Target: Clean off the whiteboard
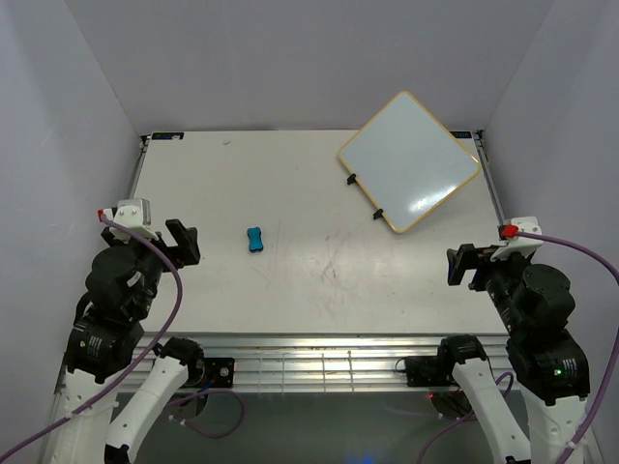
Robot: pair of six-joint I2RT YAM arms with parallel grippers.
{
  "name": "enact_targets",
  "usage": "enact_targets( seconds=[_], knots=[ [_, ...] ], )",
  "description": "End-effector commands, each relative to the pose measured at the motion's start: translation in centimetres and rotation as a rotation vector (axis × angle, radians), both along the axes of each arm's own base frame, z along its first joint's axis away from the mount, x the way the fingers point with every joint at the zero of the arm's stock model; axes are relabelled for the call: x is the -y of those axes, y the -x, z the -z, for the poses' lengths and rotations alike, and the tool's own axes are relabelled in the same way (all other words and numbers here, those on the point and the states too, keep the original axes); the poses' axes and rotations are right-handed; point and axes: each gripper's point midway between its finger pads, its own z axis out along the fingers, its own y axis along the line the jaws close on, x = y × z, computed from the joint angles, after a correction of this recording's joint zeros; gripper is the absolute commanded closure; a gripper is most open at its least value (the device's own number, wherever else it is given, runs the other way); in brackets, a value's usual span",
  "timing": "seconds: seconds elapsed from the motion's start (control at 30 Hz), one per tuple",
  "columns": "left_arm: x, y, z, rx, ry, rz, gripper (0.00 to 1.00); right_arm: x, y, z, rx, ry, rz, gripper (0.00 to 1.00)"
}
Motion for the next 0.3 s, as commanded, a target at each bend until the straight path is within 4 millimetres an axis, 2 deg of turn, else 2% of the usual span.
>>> enact_targets(
  seconds=[0.0, 0.27],
  knots=[
    [0.73, -0.41, 0.81, -0.012, 0.014, 0.027, 0.02, 0.25, -0.68, -0.66, 0.033, 0.014, 0.014, 0.1],
    [1.06, -1.07, 1.19, -0.01, 0.017, 0.032, 0.02, 0.52, -0.94, -0.57, 0.033, 0.012, 0.034, 0.1]
  ],
)
